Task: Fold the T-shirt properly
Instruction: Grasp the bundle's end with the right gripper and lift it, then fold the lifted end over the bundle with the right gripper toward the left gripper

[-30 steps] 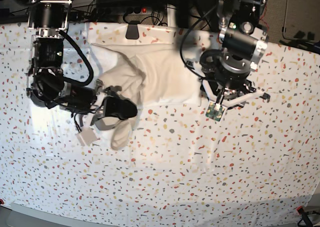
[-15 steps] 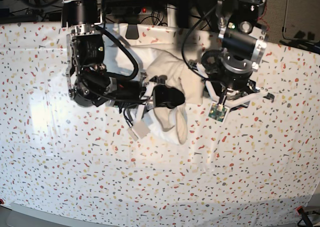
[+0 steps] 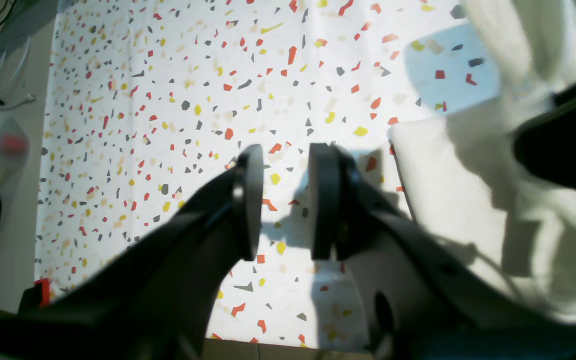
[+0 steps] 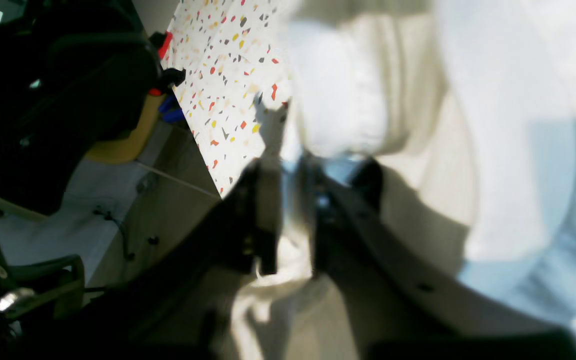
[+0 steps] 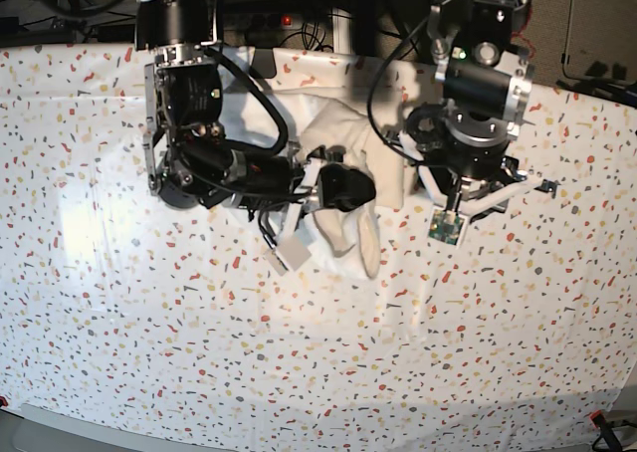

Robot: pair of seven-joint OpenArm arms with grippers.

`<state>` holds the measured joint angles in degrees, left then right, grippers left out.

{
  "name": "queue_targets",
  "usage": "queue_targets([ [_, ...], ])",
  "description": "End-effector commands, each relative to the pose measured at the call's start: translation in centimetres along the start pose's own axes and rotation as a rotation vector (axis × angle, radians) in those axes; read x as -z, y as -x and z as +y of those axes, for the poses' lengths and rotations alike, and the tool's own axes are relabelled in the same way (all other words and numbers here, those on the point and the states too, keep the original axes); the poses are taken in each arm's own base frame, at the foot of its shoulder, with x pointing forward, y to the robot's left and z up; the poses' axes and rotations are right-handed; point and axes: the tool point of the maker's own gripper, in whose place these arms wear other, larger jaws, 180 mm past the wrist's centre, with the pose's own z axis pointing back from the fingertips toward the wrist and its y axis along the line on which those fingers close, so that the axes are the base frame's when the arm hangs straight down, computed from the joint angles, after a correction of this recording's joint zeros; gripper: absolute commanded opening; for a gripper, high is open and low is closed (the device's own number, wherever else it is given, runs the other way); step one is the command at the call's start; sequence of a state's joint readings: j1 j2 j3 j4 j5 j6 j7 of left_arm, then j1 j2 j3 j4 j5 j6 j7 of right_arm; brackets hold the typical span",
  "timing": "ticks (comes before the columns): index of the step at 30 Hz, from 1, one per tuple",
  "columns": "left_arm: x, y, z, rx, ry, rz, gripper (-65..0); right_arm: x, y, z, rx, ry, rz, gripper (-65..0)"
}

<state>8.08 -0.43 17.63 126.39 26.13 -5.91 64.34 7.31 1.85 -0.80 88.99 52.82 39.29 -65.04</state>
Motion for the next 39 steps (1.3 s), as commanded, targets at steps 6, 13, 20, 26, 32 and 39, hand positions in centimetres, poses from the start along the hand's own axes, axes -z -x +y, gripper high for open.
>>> queue_targets([
  [6,-0.3,-1.1,0.6,-0.013,-0.024,-0.042,-50.0,-0.2,-2.6,2.0,-0.005,-0.089,-0.096,-49.6],
  [13,-0.3,-1.1,0.6,-0.015,-0.021,-0.043,-50.0,0.1,-3.1,2.4,-0.001,-0.106,-0.114,-49.6],
  [20,-1.1,-1.5,-4.7,-0.209,0.27,-0.056,-50.0,-0.5,-6.3,-2.4,-0.193,0.171,-0.115,-49.6],
  [26,-4.6,-2.2,-11.7,-0.136,0.579,-0.124,-50.0,-2.3,-9.6,-4.4,-0.308,0.284,-0.117,-49.6],
  [32,-9.4,-2.4,-18.1,-0.04,0.792,-0.163,-50.0,-4.3,-9.5,-9.0,-0.315,0.441,-0.064,-49.6],
  [39,-9.1,-0.6,-19.6,0.073,0.733,-0.14,-50.0,-5.1,-5.4,-13.6,-0.197,0.484,0.044,-49.6],
])
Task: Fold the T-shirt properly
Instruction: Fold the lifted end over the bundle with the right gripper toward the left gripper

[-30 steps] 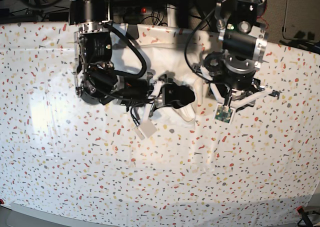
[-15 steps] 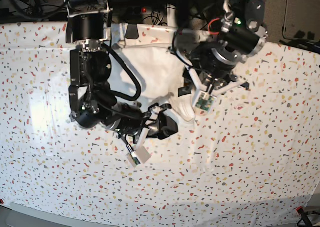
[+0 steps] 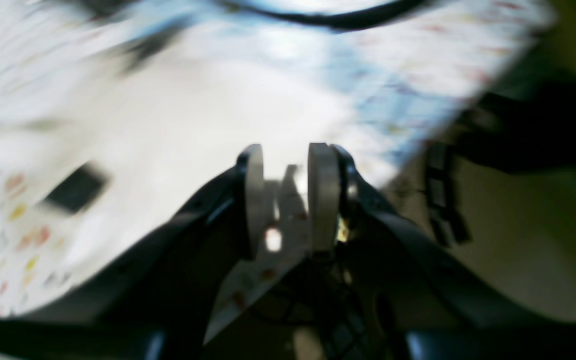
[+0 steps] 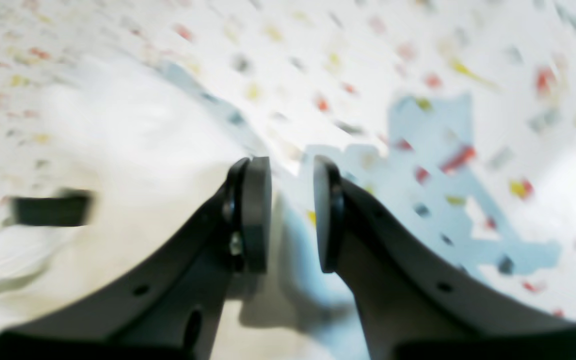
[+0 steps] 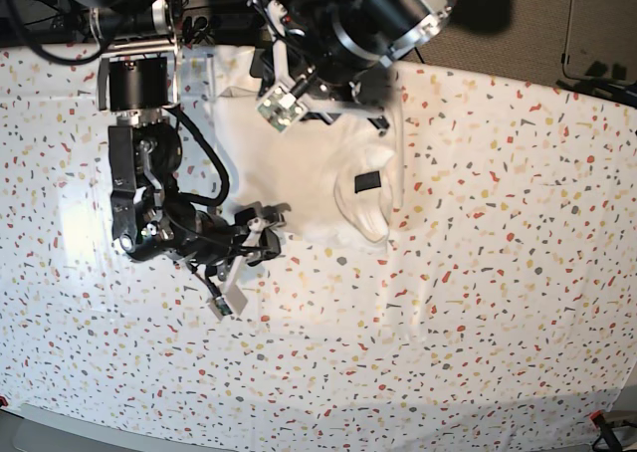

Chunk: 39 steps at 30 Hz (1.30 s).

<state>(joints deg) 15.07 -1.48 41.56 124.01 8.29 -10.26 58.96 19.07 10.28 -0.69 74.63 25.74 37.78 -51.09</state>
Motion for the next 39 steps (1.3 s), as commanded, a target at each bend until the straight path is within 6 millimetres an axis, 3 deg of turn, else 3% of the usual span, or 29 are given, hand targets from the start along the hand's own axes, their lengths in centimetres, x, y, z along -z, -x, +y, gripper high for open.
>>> queue_targets([
  [1,0.3,0.0,0.1,-0.001,-0.016,-0.005,-50.0,-0.6,-2.4,-0.6,-0.01,0.003,-0.069,-49.6],
  [8,4.2,7.2,-0.7,0.009,-0.002,0.19,-50.0,-1.6,-1.8,-3.0,0.017,0.05,-0.072,-49.6],
  [12,5.4,9.7,-0.1,0.06,-0.031,0.264,-50.0,-2.0,-0.6,-3.6,0.027,0.059,-0.027,-49.6],
  [15,6.0,10.2,0.9,0.09,-0.055,0.285,-50.0,-1.7,0.8,-3.0,0.048,0.04,-0.009,-49.6],
  [20,6.9,9.1,2.5,0.121,-0.081,0.263,-50.0,-1.4,3.3,-2.0,0.069,0.009,0.024,-49.6],
  [27,8.4,9.0,4.9,0.168,-0.116,0.286,-50.0,-1.4,8.4,-0.8,0.123,-0.021,0.121,-49.6],
  [34,9.9,12.6,8.9,0.23,-0.161,0.413,-50.0,-2.9,10.6,-1.0,0.163,-0.061,0.204,-49.6],
  [39,9.6,14.5,12.2,0.264,-0.215,0.479,-50.0,-4.1,11.0,-2.1,0.161,-0.054,0.227,-49.6],
])
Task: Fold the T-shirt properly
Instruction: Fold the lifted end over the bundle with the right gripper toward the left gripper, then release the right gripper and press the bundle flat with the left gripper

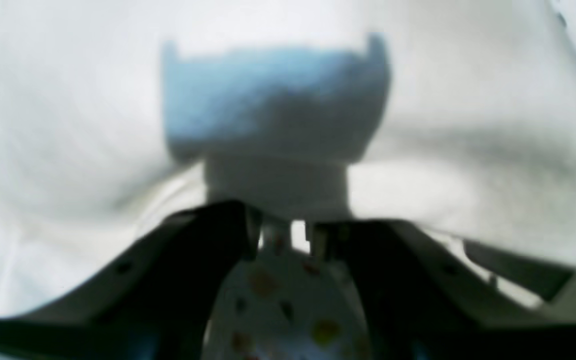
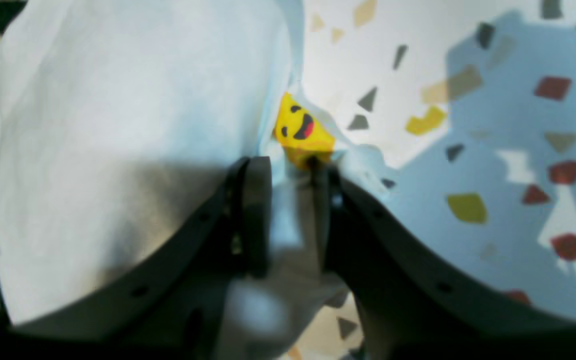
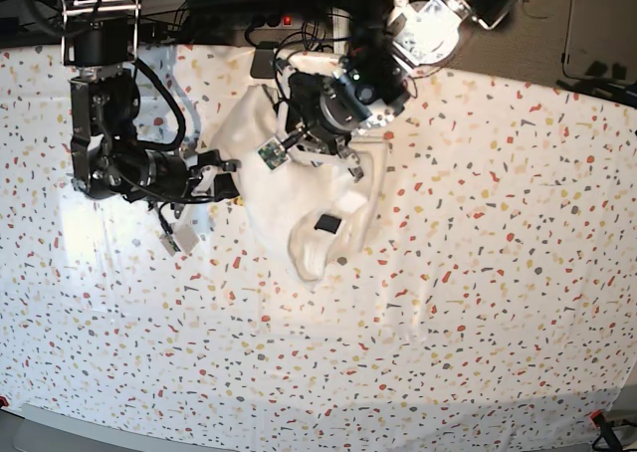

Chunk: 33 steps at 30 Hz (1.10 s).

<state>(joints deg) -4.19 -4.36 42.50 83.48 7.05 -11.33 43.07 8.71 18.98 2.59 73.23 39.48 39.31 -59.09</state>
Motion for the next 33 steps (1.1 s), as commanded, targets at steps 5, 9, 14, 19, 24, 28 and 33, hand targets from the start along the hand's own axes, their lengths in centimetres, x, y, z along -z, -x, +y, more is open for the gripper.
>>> queue_targets([
  [5,-0.8,6.5,7.2,0.083,-0.23,0.26,-50.0,-1.4,0.8,-1.5,-0.021,0.037,0.068,-49.6],
  [9,-1.1,5.5,9.3,0.08,-0.28,0.234,-50.0,-1.7,1.7,-1.2,-0.013,0.021,0.082,-49.6],
  [14,-1.2,3.9,10.8,0.092,-0.307,0.198,-50.0,-3.0,2.3,-1.5,-0.035,0.044,0.065,-49.6],
  [19,-1.3,2.4,12.0,0.097,-0.325,0.162,-50.0,-5.5,2.1,-2.5,-0.03,0.101,0.015,-49.6],
  [24,-1.4,1.6,12.7,0.093,-0.332,0.147,-50.0,-7.3,2.8,-3.6,0.019,0.143,-0.026,-49.6],
  [28,-1.3,1.4,12.4,0.084,-0.321,0.132,-50.0,-7.1,4.2,-2.3,0.058,0.077,-0.036,-49.6],
  [33,-1.3,1.3,12.5,0.086,-0.322,0.125,-50.0,-6.9,4.7,-1.0,0.095,0.012,-0.057,-49.6],
])
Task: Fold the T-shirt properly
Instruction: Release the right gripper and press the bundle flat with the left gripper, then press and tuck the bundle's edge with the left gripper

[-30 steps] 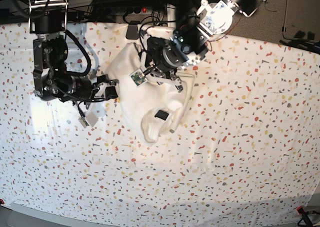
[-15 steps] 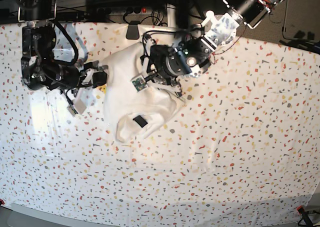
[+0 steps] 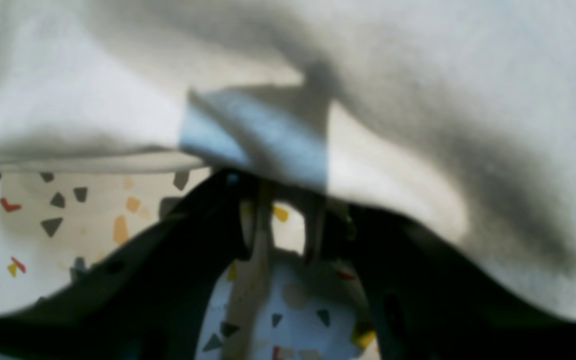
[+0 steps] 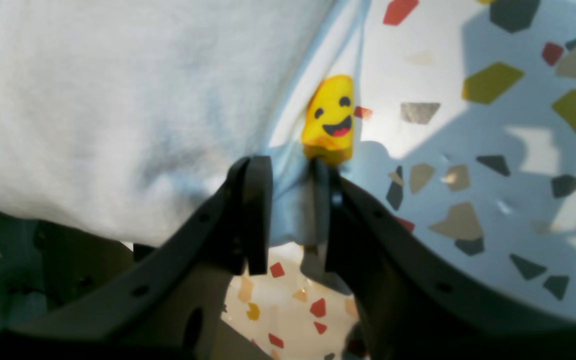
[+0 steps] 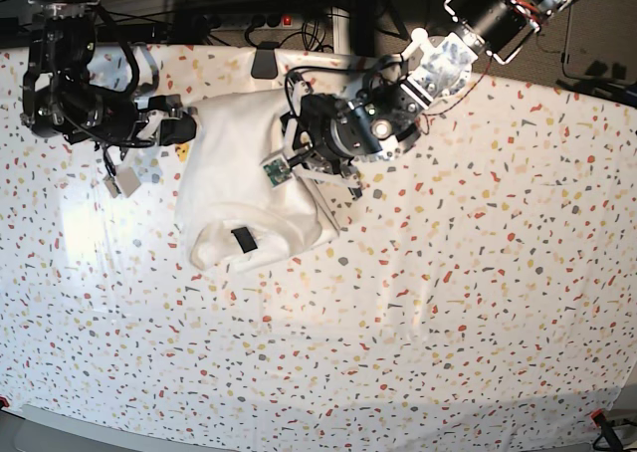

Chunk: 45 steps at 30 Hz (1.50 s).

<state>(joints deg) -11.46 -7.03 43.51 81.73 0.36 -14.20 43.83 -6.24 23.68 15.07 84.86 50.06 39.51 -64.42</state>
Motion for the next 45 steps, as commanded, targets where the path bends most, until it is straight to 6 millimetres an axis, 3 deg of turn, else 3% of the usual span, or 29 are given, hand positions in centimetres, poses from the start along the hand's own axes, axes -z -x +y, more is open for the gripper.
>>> queue_targets([
  [1,-1.6,2.9,9.0,0.055,-0.341,0.143,-50.0,-0.7,-1.1,0.2,-0.021,-0.013,-0.034,-49.6],
  [8,-1.7,2.8,9.3,0.057,-0.35,0.146,-50.0,-0.6,-0.4,0.2,-0.013,-0.014,-0.021,-49.6],
  [12,-2.2,2.1,10.9,0.034,-0.401,0.145,-50.0,-1.1,-0.7,-0.7,-0.034,0.021,-0.012,-49.6],
  [18,-3.5,-0.1,14.5,0.042,-0.471,0.156,-50.0,-2.9,-4.0,-2.4,-0.087,0.08,-0.063,-49.6],
  [21,-3.9,-0.8,15.3,-0.023,-0.476,0.148,-50.0,-3.4,-5.9,-2.6,-0.101,0.091,-0.102,-49.6],
  [33,-3.1,-3.3,13.8,-0.111,-0.358,0.022,-50.0,-3.7,-7.1,-2.6,-0.113,0.094,-0.136,-49.6],
  [36,-3.6,-4.7,13.9,-0.113,-0.351,-0.022,-50.0,-3.8,-8.1,-2.6,-0.118,0.095,-0.185,-49.6],
  [39,-4.8,-7.5,13.2,-0.116,-0.326,-0.113,-50.0,-4.3,-9.5,-2.7,-0.13,0.107,-0.234,-49.6],
  [42,-6.2,-10.8,10.7,-0.1,-0.218,-0.223,-50.0,-4.7,-10.6,-3.6,-0.16,0.162,-0.241,-47.9],
  [45,-7.1,-13.9,5.5,-0.07,-0.004,-0.333,-50.0,-5.2,-10.5,-5.3,-0.199,0.263,-0.191,-35.6],
])
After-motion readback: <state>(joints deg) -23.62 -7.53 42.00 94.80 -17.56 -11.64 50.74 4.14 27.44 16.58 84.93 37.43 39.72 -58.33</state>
